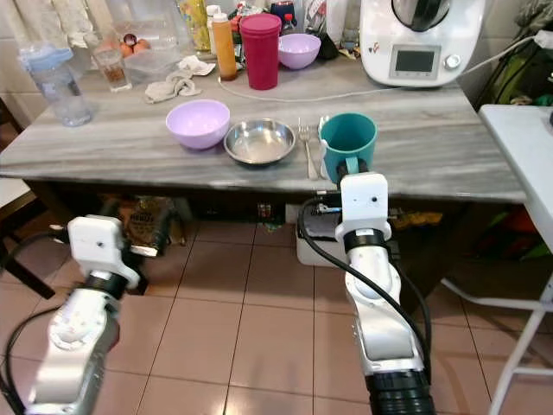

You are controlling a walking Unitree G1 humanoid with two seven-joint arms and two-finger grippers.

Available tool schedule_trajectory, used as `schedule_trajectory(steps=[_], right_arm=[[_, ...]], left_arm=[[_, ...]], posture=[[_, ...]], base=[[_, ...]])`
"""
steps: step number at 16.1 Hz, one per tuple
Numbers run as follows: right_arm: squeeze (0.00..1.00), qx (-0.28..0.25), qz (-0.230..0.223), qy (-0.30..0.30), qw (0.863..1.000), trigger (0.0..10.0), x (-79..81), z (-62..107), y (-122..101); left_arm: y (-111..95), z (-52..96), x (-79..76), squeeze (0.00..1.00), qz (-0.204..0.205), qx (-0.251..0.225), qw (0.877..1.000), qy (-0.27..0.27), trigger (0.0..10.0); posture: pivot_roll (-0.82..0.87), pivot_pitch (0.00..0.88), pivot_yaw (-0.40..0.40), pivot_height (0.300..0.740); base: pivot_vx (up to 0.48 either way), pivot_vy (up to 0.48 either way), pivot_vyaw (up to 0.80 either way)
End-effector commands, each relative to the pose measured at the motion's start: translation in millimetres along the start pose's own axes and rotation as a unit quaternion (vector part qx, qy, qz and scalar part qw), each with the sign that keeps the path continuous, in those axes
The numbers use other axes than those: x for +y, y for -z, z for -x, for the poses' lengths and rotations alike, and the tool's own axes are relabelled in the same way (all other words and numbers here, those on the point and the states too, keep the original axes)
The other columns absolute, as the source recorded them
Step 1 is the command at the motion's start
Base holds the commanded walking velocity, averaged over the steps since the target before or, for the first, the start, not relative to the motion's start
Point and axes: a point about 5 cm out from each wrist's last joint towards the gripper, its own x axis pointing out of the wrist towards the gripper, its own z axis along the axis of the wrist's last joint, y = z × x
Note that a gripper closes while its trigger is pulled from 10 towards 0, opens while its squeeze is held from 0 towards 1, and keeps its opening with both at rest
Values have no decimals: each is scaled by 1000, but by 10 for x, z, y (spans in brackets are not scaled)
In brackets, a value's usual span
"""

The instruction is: Setting the table

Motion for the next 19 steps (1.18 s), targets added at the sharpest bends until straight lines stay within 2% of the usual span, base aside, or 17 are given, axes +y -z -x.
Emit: schedule_trajectory(steps=[1,6,11,19], right_arm=[[0,-9,-2,0,1000,10000,-15,8,-33],[0,-19,-8,-16,1000,10000,102,-26,-88],[0,-32,-4,-13,999,10000,49,-102,-139],[0,-37,-12,-24,999,10000,121,-171,-160]], left_arm=[[-6,8,-10,0,1,2,1000,6,10000],[-66,-68,-70,0,4,-9,1000,17,10000],[-97,-88,-156,0,11,-17,1000,24,10000],[-120,-105,-126,0,7,-20,1000,17,10000]], posture=[[-146,83,43,740],[-134,95,31,740],[-109,86,15,740],[-86,83,8,740]], base=[[326,0,0],[330,0,0],[374,0,0],[480,0,0]])
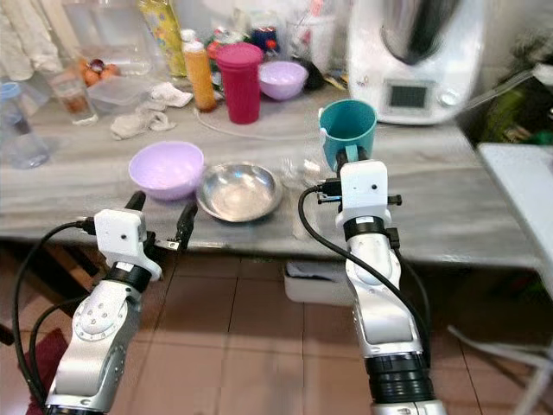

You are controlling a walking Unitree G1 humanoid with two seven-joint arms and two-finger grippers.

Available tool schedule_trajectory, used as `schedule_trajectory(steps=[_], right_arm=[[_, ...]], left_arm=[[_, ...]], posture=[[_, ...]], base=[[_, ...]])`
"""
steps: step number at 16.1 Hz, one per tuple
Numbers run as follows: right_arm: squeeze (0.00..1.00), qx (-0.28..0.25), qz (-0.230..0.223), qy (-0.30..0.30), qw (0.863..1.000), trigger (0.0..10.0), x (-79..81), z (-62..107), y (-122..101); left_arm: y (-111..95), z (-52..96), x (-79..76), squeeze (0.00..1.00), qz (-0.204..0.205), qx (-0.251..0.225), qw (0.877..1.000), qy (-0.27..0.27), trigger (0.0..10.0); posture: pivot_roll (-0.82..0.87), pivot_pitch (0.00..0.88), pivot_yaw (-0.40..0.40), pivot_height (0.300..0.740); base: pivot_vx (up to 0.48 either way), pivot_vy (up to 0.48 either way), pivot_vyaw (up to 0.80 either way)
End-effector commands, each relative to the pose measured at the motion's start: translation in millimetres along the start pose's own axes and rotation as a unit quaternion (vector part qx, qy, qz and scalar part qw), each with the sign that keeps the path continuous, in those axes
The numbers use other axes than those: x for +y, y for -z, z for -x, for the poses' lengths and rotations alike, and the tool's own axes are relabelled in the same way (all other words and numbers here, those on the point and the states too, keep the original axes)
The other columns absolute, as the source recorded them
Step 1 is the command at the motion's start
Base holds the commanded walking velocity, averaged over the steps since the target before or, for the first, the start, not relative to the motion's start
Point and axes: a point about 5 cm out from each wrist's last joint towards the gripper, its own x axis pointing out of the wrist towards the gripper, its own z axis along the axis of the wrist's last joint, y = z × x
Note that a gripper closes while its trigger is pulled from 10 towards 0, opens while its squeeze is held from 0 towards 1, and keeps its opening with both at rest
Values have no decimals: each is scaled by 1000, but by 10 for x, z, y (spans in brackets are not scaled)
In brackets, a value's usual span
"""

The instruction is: Setting the table

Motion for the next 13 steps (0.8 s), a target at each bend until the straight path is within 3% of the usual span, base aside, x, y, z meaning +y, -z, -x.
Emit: schedule_trajectory(steps=[1,5,7,13], right_arm=[[0,-18,-7,-11,1000,10000,55,-32,-73],[0,-22,-5,-18,1000,10000,58,-61,-80],[0,-24,-9,-21,999,10000,79,-76,-86],[0,-20,-20,-30,999,10000,102,-77,-69]], left_arm=[[-7,12,62,0,-6,2,1000,-11,10000],[-14,19,42,0,-5,2,1000,-15,10000],[-33,35,76,0,-4,-3,1000,-26,10000],[-104,178,133,0,-39,-16,999,-14,10000]], posture=[[-85,83,8,740],[-76,81,5,740],[-60,80,-2,740],[-48,100,-1,740]], base=[[480,0,0],[442,0,223],[0,0,463],[0,0,0]])
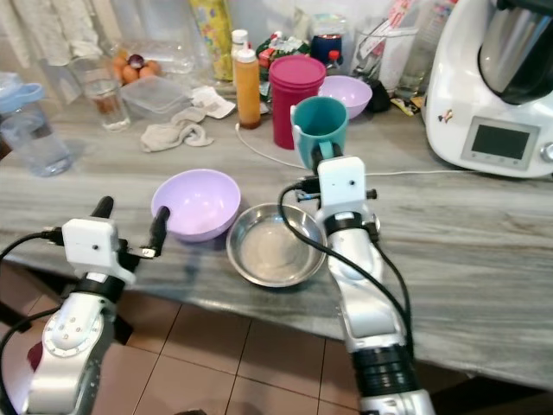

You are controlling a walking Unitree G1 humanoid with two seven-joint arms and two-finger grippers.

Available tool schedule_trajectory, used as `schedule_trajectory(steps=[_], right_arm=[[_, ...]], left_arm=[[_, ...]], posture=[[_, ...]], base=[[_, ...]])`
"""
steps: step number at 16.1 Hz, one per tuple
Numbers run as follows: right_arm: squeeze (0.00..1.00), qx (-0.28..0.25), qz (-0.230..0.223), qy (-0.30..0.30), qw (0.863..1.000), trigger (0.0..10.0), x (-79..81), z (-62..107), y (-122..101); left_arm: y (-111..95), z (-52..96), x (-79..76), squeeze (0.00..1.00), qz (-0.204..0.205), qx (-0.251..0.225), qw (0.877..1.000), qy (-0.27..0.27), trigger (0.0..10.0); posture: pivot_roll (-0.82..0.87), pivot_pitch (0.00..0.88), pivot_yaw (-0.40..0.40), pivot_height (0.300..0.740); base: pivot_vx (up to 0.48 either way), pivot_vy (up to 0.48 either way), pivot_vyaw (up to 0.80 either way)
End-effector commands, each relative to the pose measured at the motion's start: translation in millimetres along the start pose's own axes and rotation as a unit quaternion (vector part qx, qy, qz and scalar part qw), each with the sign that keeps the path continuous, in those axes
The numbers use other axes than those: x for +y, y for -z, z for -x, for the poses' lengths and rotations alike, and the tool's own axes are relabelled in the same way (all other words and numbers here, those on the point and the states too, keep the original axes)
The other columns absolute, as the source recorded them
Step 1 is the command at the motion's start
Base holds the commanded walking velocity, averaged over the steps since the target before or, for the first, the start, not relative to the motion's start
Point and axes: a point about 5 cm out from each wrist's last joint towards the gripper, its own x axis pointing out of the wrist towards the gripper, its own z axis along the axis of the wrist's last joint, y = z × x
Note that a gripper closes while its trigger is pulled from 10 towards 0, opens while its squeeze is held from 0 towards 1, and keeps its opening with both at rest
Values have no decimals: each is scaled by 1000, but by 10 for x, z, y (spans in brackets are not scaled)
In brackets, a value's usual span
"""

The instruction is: Setting the table

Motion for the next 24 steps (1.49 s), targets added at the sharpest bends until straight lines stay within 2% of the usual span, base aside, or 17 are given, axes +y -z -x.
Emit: schedule_trajectory(steps=[1,3,6,9,11,15,18,24], right_arm=[[0,-11,-6,2,1000,10000,-16,-5,-33],[0,2,-23,-14,1000,10000,-20,-40,-4],[0,19,-52,-39,998,10000,-34,-141,38],[0,19,-60,-79,995,10000,1,-269,72],[0,16,-65,-93,993,10000,27,-343,54],[0,42,-111,-117,986,10000,134,-440,160],[0,54,-115,-132,983,10000,221,-407,239],[0,70,-118,-149,979,10000,293,-330,387]], left_arm=[[-51,42,1,0,-6,-9,1000,13,10000],[-53,187,15,0,-7,2,998,68,10000],[-63,275,15,0,3,12,992,126,10000],[-36,368,-5,0,6,32,981,189,10000],[-41,369,-2,0,4,36,979,198,10000],[-60,402,0,0,9,41,978,203,10000],[-55,433,6,0,11,45,978,203,10000],[-28,452,12,0,18,51,974,221,10000]], posture=[[-45,108,-1,740],[-42,117,-1,740],[-30,139,3,740],[-17,147,12,740],[-12,151,13,740],[13,159,14,740],[26,161,14,740],[18,163,24,740]], base=[[0,0,0],[0,0,0],[0,0,0],[0,0,0],[0,0,0],[0,0,0],[0,0,0],[0,0,0]])
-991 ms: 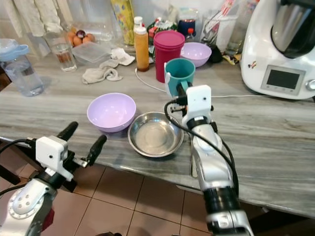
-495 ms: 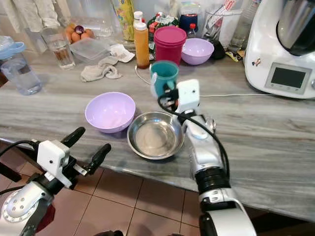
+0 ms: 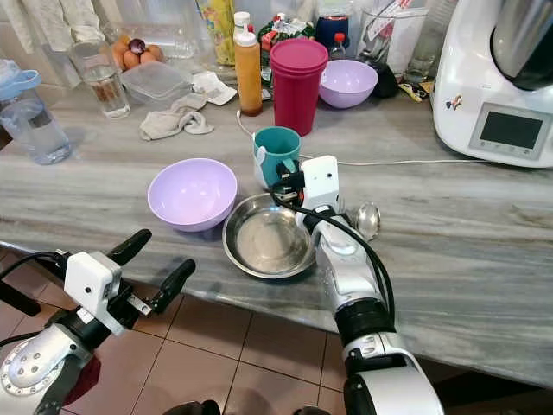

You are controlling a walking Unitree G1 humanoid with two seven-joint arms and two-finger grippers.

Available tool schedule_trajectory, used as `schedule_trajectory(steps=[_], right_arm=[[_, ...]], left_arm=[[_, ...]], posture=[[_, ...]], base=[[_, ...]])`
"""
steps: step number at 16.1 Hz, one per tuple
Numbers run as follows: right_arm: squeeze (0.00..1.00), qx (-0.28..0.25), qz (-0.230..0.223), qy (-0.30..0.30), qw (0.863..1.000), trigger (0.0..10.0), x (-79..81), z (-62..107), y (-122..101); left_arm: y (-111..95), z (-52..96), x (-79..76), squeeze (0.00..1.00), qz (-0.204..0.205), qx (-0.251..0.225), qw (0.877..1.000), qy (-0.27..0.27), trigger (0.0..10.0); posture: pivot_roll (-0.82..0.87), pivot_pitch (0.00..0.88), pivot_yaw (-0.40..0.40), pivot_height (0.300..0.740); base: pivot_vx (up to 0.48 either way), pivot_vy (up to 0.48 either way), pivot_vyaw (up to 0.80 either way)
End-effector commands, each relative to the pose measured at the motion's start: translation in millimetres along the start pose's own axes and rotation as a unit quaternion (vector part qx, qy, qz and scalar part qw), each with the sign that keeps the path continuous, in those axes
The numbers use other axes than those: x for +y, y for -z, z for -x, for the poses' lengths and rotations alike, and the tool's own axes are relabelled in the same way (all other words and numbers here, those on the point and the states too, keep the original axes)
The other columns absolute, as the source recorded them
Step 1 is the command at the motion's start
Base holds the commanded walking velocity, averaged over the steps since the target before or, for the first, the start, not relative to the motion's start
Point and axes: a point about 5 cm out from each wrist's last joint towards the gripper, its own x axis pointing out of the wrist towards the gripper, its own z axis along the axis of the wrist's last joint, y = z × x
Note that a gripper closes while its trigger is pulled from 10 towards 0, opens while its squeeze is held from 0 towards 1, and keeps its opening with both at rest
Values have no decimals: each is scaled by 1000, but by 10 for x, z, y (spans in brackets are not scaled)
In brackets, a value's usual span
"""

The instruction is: Setting the table

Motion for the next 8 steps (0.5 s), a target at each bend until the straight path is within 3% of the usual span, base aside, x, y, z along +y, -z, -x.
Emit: schedule_trajectory(steps=[1,4,5,8], right_arm=[[0,-7,4,-7,1000,10000,19,-20,-16],[0,-6,4,-7,1000,10000,-1,-9,9],[1000,-6,3,-7,1000,10000,-2,-9,11],[1000,-7,4,-8,1000,10000,-1,-10,22]], left_arm=[[1,12,5,0,1,2,1000,8,10000],[19,6,3,0,2,3,1000,13,10000],[28,-1,-5,0,3,4,1000,15,10000],[36,-23,-26,0,3,4,1000,18,10000]], posture=[[16,162,25,740],[13,160,28,740],[11,160,29,740],[12,161,30,740]], base=[[0,0,0],[0,0,0],[0,0,0],[0,0,0]])
